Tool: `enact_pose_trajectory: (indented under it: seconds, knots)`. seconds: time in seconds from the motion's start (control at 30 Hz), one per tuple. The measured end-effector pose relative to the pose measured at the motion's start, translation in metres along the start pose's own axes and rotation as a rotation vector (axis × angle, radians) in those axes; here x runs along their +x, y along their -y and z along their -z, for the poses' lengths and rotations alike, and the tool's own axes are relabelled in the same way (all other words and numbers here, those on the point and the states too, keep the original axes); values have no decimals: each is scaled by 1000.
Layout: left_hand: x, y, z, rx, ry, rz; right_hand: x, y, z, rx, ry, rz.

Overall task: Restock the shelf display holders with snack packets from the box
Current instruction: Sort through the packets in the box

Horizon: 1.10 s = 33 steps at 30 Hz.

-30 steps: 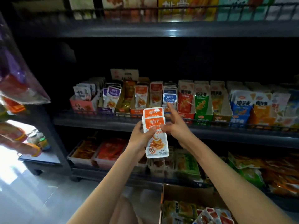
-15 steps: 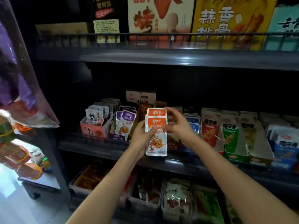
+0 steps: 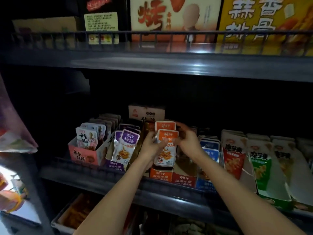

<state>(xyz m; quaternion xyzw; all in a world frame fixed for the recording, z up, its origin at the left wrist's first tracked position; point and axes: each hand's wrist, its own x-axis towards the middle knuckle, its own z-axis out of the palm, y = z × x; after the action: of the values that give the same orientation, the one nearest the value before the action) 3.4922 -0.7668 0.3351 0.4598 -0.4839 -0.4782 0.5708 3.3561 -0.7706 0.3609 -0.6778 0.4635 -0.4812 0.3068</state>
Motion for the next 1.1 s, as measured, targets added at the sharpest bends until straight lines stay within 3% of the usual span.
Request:
enact_pose_trajectory:
  seconds: [0.17,0.37,0.47,0.57,0.63,0.77,0.93,1.1]
  knots:
    - [7,2,-1,131,13,-46,0,-9,2,-52,5,11]
    - [15,1,-9,75,-7,-48,9,-13,2,-101,-35,59]
    - [17,4,-4,362,8,-126,6,-22,1,-145,9,40]
    - [20,11,7,819,-95,-207,4,-26,-2,-173,30,62]
    - [22,15,16,991,-141,-208,4,-27,-5,-189,57,79]
    - [25,15,21,1040,-138,-227,7,-28,-7,-185,56,65]
    - [28,14,26,922,-144,-257,9,-33,-3,-188,36,28]
    - [25,15,29,1008,-99,-344,8,-35,-3,-241,45,29]
